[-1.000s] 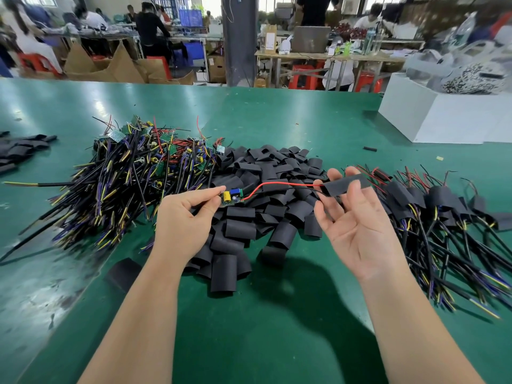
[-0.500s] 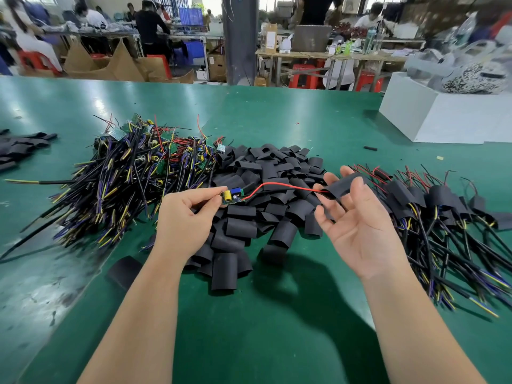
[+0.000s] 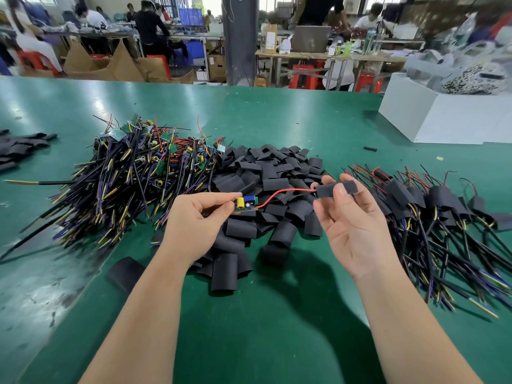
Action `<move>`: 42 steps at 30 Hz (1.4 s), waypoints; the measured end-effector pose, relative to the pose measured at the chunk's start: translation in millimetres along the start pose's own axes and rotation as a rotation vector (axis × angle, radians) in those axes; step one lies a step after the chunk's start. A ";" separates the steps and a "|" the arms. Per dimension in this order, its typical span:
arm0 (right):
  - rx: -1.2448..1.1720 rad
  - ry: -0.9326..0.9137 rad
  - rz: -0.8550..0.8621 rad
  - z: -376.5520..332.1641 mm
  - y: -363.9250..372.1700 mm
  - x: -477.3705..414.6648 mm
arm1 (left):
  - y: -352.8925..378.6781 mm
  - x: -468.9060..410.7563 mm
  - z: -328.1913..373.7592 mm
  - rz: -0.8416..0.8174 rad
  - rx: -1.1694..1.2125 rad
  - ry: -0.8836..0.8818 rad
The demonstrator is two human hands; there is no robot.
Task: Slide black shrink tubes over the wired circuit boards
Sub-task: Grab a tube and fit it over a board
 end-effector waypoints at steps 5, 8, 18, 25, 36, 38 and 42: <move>-0.024 0.143 -0.088 25.0 15.2 6.1 | 20.3 5.5 4.9 -0.053 0.012 -0.007; 0.019 0.171 -0.139 36.3 21.9 10.5 | 31.4 8.1 6.5 -0.068 0.008 0.000; 0.334 -0.036 -0.102 22.3 20.5 10.3 | 31.5 8.4 4.9 -0.001 0.221 -0.061; 0.250 0.061 -0.211 24.3 25.1 10.3 | 33.7 7.8 3.5 0.010 0.339 -0.097; 0.470 -0.028 -0.178 22.4 23.9 14.0 | 38.5 11.5 13.3 -0.025 0.133 -0.012; 0.616 -0.041 -0.237 24.9 27.2 15.3 | 40.0 13.1 14.7 -0.027 0.026 0.017; 0.505 0.009 -0.199 28.9 25.9 14.2 | 37.0 13.7 17.5 0.019 0.009 0.033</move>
Point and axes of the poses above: each hand's wrist, its own x-axis away from the middle knuckle, its own y-axis out of the palm, z = x × y, the point moved 8 cm from there along -x, towards the middle knuckle, and after that the axes turned 2 degrees about -x, right-handed, at the moved point
